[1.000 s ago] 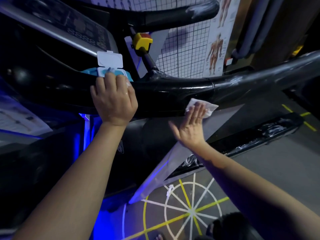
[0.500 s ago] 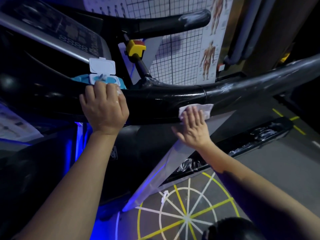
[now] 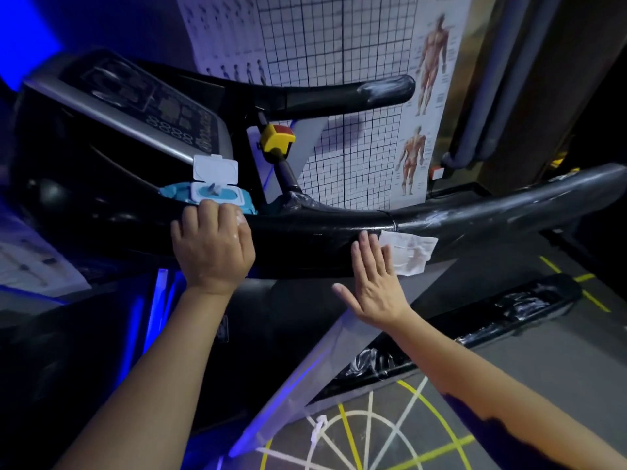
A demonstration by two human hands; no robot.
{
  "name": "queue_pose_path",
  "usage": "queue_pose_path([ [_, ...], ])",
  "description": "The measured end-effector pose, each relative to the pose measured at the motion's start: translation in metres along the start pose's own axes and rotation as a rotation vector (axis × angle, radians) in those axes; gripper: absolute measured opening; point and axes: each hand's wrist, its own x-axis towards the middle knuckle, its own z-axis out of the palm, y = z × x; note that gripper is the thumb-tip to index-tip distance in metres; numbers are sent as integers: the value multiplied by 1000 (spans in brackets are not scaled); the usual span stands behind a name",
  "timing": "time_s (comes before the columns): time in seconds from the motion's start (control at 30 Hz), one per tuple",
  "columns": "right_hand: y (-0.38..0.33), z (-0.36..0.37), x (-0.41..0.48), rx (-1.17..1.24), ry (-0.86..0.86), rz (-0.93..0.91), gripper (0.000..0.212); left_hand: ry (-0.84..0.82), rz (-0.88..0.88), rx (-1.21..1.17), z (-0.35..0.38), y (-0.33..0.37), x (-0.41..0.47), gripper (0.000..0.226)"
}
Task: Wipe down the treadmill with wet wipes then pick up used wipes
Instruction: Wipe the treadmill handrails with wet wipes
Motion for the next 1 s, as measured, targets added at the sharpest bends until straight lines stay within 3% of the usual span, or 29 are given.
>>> queue_pose_path([
  [0.2,26,-35,-9,246,5,-77,84,1,4,-14,2,-1,-1,16],
  [0.3,34,-50,-15,153,188,-62,68,-7,-19,10,3,1,-2,16],
  [0.37,38,-55,-17,53,248,93,58,-10,-25,19,2,2,-2,16],
  [0.43,42,-57,-17,19,149,242,56,-12,-35,18,1,2,-1,16],
  [0.53,49,-61,-8,121,-68,314,50,-38,-67,3,-2,6,1,14],
  [0.63,49,-66,-3,176,-121,258,29,-64,-95,12,-5,9,2,13],
  [0.7,49,-69,-3,179,-157,229,28,-64,-96,14,-5,10,2,14],
  [0.8,42,-76,-1,317,-190,362,14,-53,-98,10,-6,10,2,14],
  [0.9,19,-87,11,550,28,620,19,-51,-102,9,-4,11,1,13],
  [1.0,-7,-92,34,567,125,649,22,-51,-111,21,-3,12,0,13],
])
